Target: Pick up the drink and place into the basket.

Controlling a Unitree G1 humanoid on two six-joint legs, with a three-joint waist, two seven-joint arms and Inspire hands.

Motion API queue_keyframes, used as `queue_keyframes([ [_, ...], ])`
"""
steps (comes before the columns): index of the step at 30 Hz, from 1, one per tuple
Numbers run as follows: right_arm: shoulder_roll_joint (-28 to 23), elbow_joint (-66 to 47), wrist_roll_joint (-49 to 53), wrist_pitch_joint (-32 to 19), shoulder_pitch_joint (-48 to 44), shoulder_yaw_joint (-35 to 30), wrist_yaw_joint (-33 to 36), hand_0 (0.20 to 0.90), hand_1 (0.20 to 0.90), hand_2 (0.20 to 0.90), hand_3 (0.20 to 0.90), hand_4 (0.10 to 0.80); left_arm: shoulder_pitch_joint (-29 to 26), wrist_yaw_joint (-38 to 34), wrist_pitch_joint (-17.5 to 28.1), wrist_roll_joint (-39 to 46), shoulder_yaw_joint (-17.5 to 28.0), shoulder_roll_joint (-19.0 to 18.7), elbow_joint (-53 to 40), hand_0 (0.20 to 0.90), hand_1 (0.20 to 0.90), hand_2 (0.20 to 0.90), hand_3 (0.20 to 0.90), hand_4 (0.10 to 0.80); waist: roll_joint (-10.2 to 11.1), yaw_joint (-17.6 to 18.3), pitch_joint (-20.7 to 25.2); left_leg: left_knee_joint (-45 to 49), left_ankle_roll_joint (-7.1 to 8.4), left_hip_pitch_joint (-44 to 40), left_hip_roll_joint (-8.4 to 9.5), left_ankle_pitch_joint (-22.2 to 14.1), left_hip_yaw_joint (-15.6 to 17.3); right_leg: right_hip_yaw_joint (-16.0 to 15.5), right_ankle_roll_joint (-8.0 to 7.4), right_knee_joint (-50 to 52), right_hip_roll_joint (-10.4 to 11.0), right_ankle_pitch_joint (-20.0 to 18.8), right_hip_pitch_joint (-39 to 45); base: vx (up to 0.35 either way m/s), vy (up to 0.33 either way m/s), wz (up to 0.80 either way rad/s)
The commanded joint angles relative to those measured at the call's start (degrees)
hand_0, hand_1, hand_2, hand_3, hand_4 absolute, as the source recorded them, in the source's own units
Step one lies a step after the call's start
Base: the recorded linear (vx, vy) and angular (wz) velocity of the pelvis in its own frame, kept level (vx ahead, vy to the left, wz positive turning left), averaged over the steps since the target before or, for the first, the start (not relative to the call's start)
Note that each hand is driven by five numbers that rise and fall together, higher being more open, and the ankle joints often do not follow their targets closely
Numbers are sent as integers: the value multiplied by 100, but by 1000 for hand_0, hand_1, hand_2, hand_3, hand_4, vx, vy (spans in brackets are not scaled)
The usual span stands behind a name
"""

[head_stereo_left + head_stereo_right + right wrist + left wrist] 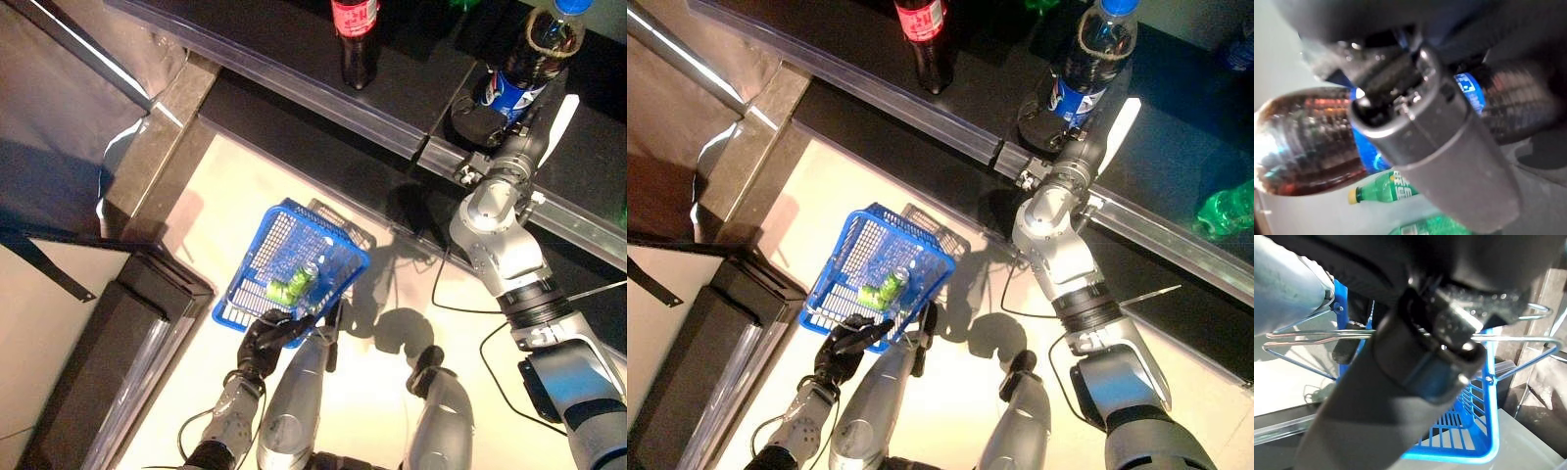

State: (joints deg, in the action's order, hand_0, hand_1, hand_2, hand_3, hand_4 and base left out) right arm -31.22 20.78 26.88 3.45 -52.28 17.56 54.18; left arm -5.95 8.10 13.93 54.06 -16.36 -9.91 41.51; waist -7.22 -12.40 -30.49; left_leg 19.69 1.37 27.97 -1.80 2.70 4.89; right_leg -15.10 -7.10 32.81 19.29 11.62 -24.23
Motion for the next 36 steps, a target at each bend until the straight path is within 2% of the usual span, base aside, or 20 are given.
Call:
queue_keyframes([
  [1, -383, -259, -125, -633, -1003, -295, 261, 300, 300, 300, 200, 100, 987, 18, -53, -82, -387, -641, -146, 300, 300, 300, 200, 100, 103, -209, 70, 532, -95, 77, 22, -657, -318, -58, 112, -331, 19, -849, -239, 0, 0, 0],
  [14, -588, -9, 27, -739, -1121, -384, 145, 300, 300, 300, 200, 100, 970, 92, -63, -107, -251, -710, -178, 300, 300, 300, 200, 100, 140, -234, 70, 583, -145, 20, 56, -711, -355, -97, 157, -256, -19, -735, -121, -10, -3, 0],
  [21, -581, -353, -47, -747, -933, -487, -40, 300, 300, 300, 200, 100, 951, 155, 73, 28, -85, -725, -224, 300, 300, 300, 200, 100, 172, -222, 70, 614, -141, -221, 63, -750, -367, -189, 222, -64, -17, -534, 118, -59, -22, -1],
  [25, -561, -871, -180, -629, -720, -560, -190, 300, 300, 300, 200, 100, 909, 131, 167, 246, 136, -721, -316, 300, 300, 300, 200, 100, 231, -193, 70, 690, -97, -475, 34, -792, -385, -266, 284, 130, -15, -330, 387, -63, -42, 0],
  [26, -543, -1147, -277, -561, -605, -600, -276, 300, 300, 300, 200, 100, 874, 156, 224, 241, 238, -710, -404, 300, 300, 300, 200, 100, 240, -169, 70, 645, -107, -538, 15, -640, -371, -380, 395, 113, -23, -384, 488, -103, -42, -1],
  [30, -497, -1746, -499, -446, -283, -655, -458, 300, 300, 300, 200, 100, 909, 176, 392, 200, 344, -703, -651, 300, 300, 300, 200, 100, 250, -103, 70, 588, -38, -902, 0, -625, -398, -417, 484, 157, -74, -249, 849, -33, -20, -1],
  [36, -418, -2657, -725, -319, 572, -712, -1168, 300, 300, 300, 200, 100, 1139, 237, 493, 437, 648, -626, -1130, 300, 300, 300, 200, 100, 273, 31, 474, 347, 120, -1374, -68, -468, -401, -464, 606, 24, -196, -85, 1335, 24, -1, -2],
])
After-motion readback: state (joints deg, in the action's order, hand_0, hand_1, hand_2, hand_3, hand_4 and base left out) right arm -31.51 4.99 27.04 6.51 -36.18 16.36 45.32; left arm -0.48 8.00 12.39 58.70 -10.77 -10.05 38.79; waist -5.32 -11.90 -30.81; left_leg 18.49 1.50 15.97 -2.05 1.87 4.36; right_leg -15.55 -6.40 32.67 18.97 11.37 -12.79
